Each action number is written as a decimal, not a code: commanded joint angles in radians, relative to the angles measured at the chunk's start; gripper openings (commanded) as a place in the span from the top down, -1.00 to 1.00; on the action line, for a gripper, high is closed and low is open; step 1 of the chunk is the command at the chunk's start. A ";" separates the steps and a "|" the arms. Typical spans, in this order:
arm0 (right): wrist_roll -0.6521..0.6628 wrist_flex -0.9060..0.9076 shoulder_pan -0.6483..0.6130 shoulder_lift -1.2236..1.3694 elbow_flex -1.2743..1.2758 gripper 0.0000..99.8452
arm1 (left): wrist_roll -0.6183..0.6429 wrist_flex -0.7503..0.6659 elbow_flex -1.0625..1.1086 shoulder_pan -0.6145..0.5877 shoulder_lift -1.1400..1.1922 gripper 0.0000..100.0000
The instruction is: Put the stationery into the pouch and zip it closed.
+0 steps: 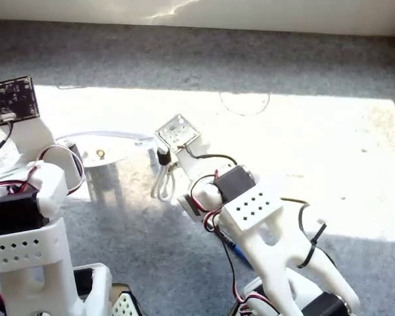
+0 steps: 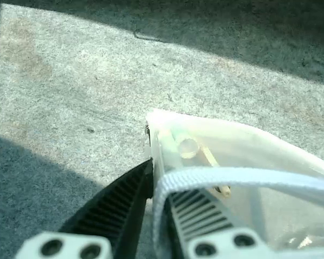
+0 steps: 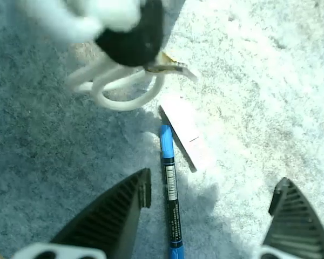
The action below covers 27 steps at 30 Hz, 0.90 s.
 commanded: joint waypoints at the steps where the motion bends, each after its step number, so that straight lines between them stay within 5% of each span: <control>1: -0.008 -0.097 -0.013 -0.018 0.033 0.34 | -0.006 -0.026 -0.025 -0.056 -0.030 0.98; 10: -0.003 -0.189 -0.120 -0.005 0.107 0.34 | -0.002 -0.032 -0.030 -0.094 -0.030 0.98; 17: 0.002 -0.366 -0.120 -0.004 0.219 0.34 | -0.002 -0.032 -0.027 -0.093 -0.030 0.98; 27: 0.002 -0.390 -0.050 0.150 0.197 0.34 | -0.002 -0.032 -0.024 -0.088 -0.030 0.98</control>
